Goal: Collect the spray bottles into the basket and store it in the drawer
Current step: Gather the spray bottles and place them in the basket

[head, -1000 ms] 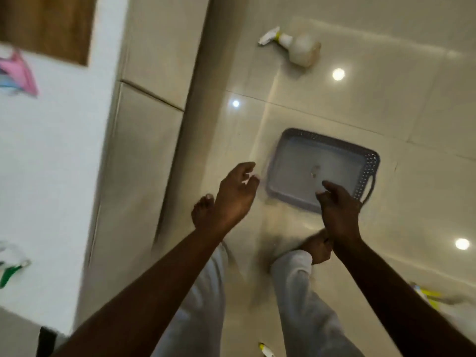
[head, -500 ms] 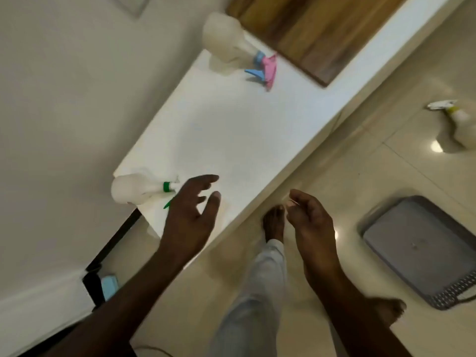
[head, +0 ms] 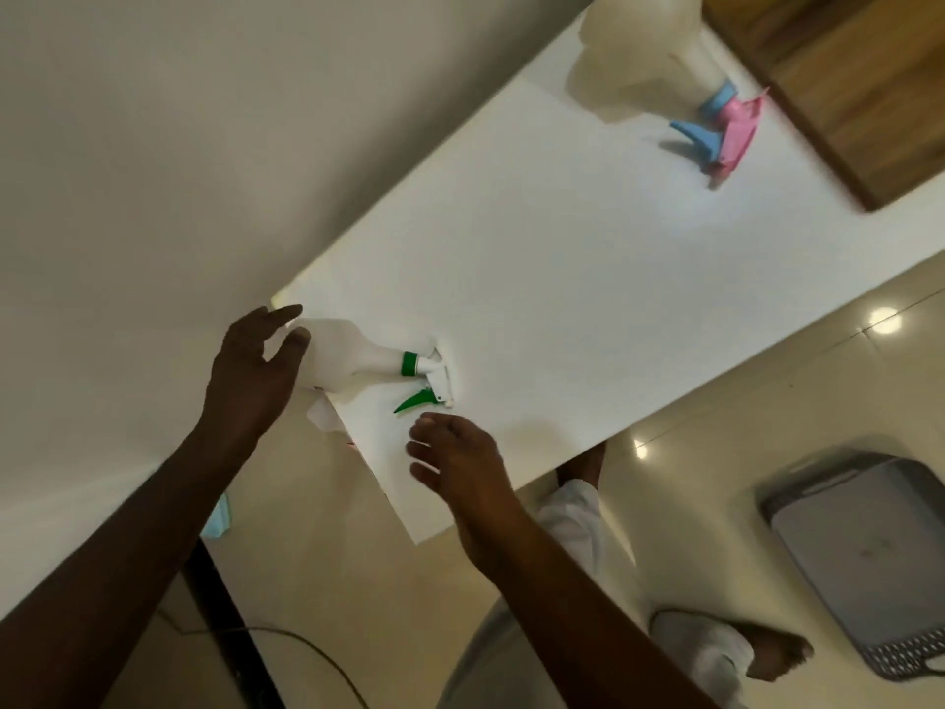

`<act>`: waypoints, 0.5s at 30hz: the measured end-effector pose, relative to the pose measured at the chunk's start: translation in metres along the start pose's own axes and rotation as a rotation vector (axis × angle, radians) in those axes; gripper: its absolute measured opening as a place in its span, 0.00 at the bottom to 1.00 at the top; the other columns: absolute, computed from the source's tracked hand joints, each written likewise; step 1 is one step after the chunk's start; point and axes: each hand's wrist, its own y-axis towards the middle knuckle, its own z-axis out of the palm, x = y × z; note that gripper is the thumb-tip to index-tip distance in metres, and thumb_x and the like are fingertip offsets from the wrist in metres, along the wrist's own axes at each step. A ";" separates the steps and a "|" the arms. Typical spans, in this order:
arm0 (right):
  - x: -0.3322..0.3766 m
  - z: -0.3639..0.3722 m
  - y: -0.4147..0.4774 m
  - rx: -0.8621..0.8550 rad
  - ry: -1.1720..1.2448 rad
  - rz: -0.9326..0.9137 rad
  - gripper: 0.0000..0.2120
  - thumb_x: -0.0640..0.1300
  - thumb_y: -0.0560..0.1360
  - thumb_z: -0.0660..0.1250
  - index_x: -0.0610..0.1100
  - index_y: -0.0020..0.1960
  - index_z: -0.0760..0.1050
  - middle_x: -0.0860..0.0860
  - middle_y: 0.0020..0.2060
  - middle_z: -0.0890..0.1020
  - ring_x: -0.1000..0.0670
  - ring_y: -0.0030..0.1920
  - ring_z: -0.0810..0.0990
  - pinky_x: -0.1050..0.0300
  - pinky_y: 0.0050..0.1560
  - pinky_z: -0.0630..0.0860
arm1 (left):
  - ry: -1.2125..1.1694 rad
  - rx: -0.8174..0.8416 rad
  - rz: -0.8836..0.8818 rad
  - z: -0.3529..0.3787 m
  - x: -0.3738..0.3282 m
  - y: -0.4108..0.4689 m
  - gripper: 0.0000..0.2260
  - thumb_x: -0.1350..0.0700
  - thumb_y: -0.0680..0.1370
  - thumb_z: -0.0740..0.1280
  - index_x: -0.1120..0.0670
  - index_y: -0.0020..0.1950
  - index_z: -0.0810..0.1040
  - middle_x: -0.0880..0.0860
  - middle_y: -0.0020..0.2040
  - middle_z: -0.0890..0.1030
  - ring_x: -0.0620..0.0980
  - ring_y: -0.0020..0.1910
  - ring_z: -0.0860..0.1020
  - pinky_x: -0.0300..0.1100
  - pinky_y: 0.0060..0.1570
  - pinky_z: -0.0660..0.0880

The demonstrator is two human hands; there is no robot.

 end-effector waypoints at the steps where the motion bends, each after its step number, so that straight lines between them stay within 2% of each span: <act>1: -0.002 0.015 0.010 0.043 0.052 0.047 0.06 0.43 0.83 0.68 0.45 0.58 0.82 0.42 0.55 0.84 0.46 0.55 0.83 0.50 0.60 0.80 | -0.020 0.053 -0.040 0.002 0.002 0.009 0.17 0.44 0.83 0.65 0.39 0.72 0.76 0.48 0.77 0.71 0.51 0.73 0.72 0.51 0.74 0.70; 3: -0.003 0.043 0.031 0.087 0.150 0.142 0.12 0.46 0.83 0.68 0.46 0.66 0.78 0.46 0.62 0.81 0.48 0.62 0.81 0.51 0.63 0.79 | -0.055 0.126 -0.098 0.007 0.004 0.021 0.17 0.42 0.83 0.64 0.38 0.72 0.76 0.47 0.76 0.73 0.51 0.70 0.74 0.58 0.70 0.74; 4: -0.002 0.054 0.039 0.095 0.198 0.177 0.16 0.47 0.84 0.68 0.47 0.70 0.76 0.47 0.65 0.79 0.47 0.66 0.80 0.50 0.65 0.79 | -0.061 0.138 -0.104 0.009 0.005 0.024 0.17 0.42 0.83 0.64 0.39 0.72 0.76 0.47 0.75 0.74 0.50 0.69 0.74 0.58 0.69 0.75; 7: 0.002 0.078 0.059 0.086 0.347 0.223 0.22 0.50 0.84 0.68 0.48 0.76 0.71 0.47 0.68 0.76 0.44 0.72 0.76 0.46 0.69 0.77 | -0.089 0.144 -0.100 0.016 0.009 0.027 0.16 0.44 0.84 0.62 0.42 0.70 0.78 0.47 0.72 0.77 0.48 0.66 0.74 0.47 0.63 0.74; 11: 0.006 0.081 0.068 0.056 0.399 0.152 0.19 0.50 0.85 0.65 0.51 0.75 0.70 0.48 0.70 0.77 0.45 0.72 0.76 0.40 0.75 0.73 | -0.178 0.133 -0.064 0.023 0.006 0.011 0.12 0.47 0.84 0.62 0.41 0.66 0.80 0.44 0.64 0.80 0.45 0.59 0.78 0.35 0.49 0.71; 13: 0.007 0.075 0.061 0.040 0.357 0.085 0.16 0.49 0.85 0.65 0.52 0.72 0.72 0.48 0.70 0.77 0.46 0.71 0.76 0.41 0.75 0.74 | -0.254 0.112 -0.044 0.027 -0.002 -0.002 0.10 0.50 0.84 0.63 0.42 0.64 0.80 0.43 0.62 0.80 0.37 0.54 0.79 0.34 0.47 0.72; 15: 0.010 0.063 0.051 0.019 0.312 -0.002 0.09 0.49 0.85 0.65 0.54 0.65 0.75 0.48 0.69 0.78 0.46 0.70 0.77 0.42 0.74 0.75 | -0.335 0.092 -0.011 0.031 -0.014 -0.015 0.10 0.51 0.84 0.65 0.42 0.63 0.80 0.42 0.60 0.81 0.31 0.51 0.79 0.37 0.48 0.74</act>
